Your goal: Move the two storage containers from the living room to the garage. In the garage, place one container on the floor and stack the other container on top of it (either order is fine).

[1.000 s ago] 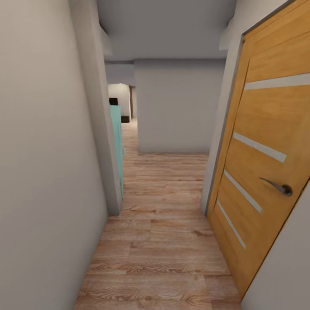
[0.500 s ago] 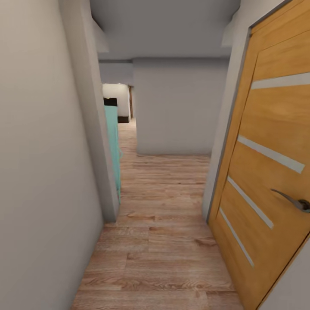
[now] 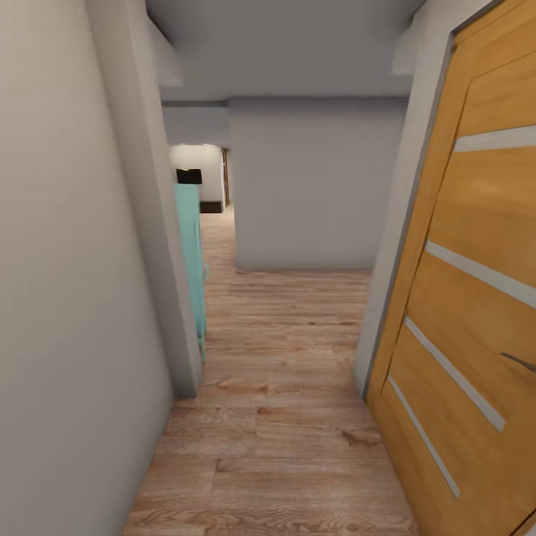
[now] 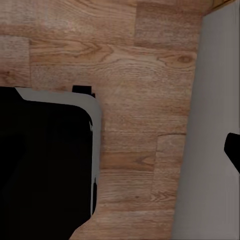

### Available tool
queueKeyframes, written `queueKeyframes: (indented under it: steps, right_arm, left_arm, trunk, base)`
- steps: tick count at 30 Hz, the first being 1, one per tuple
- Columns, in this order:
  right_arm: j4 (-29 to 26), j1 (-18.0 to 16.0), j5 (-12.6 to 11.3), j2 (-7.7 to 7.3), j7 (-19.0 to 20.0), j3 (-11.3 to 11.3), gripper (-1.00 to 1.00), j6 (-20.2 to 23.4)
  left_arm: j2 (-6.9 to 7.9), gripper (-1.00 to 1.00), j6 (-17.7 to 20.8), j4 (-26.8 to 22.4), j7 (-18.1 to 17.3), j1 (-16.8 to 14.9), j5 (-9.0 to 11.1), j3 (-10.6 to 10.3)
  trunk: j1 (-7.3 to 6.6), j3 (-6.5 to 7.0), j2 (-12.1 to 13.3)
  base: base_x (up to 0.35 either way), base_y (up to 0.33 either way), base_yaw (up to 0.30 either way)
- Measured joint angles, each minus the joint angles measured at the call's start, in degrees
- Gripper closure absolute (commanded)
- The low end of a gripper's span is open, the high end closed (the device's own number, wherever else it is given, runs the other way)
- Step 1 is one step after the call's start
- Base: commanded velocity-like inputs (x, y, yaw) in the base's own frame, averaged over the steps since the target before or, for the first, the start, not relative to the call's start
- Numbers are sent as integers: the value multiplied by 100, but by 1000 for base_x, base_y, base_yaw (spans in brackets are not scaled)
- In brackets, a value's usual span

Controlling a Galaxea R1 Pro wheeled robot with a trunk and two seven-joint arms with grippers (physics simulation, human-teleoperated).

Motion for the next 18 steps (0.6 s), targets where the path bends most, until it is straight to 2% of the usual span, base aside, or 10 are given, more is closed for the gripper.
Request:
queueKeyframes:
  steps: [18]
  right_arm:
    - [0, 0, 0, 15, 0, 0, -100, 26]
  left_arm:
    - [0, -100, 1, 0, 0, 0, -10, 0]
  trunk:
    - [0, 0, 0]
  base:
    - [321, 0, 0]
